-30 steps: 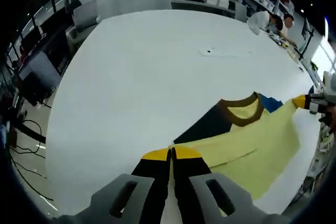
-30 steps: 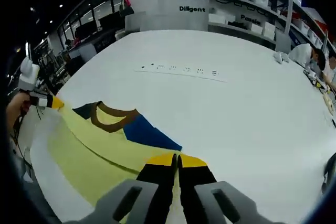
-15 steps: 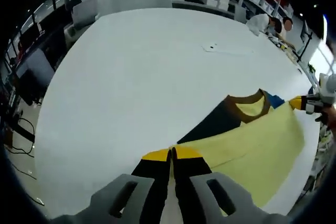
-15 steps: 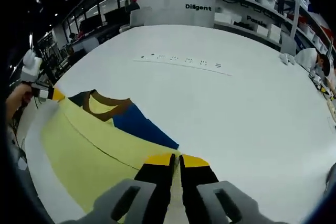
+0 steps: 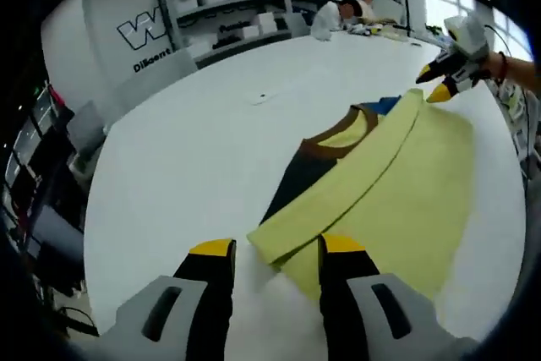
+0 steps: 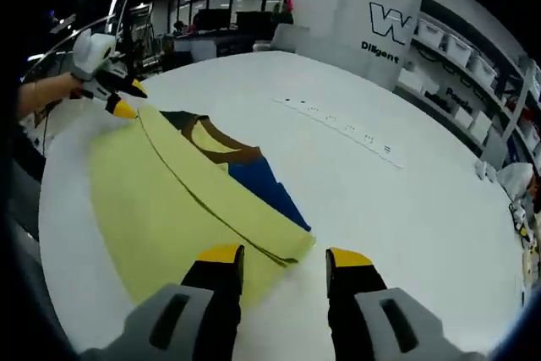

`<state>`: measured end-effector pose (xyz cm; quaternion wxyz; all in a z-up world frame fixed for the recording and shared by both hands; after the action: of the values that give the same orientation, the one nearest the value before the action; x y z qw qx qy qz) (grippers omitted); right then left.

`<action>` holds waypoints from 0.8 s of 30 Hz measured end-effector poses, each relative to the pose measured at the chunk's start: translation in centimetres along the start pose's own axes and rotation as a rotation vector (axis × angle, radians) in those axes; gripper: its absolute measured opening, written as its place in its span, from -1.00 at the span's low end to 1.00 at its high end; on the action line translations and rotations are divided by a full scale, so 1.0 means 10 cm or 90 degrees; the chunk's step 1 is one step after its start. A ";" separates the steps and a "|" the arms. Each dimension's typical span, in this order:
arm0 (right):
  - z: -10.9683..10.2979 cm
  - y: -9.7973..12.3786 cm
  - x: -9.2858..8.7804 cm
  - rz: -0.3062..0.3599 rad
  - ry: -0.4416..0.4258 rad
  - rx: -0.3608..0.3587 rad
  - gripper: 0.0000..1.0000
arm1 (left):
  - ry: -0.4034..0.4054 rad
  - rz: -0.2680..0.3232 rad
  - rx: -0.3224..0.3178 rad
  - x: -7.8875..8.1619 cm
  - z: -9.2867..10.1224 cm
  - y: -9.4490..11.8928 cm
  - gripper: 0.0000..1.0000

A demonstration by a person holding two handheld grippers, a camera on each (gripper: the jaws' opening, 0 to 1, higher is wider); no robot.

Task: Fold the garment on the visible template until the final outline fits inside the template.

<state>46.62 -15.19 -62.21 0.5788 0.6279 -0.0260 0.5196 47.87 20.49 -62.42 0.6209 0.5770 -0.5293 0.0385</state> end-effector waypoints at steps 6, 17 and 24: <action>-0.02 -0.05 -0.01 -0.008 0.131 -0.015 -0.28 | -0.098 -0.018 0.009 -0.07 0.04 -0.04 -0.28; 0.01 -0.14 -0.03 -0.021 0.246 -0.009 -0.65 | -0.169 -0.031 0.015 -0.05 0.05 -0.09 -0.59; 0.01 -0.18 -0.05 -0.027 0.298 0.000 -1.00 | -0.175 -0.032 0.010 -0.05 0.06 -0.10 -0.86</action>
<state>47.62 -14.96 -63.74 0.5801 0.4904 0.1221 0.6388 47.97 19.95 -63.57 0.5389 0.5946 -0.5943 -0.0526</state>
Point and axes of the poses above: the point that each gripper's makers call its tool centre point, and the gripper's own axes: y roughly backward along the fingers, z roughly to its right, x roughly out of its top, the point moved 3 cm from there along y, roughly backward along the fingers, and after that the axes turned 1 degree about z, right-handed, at the moved point
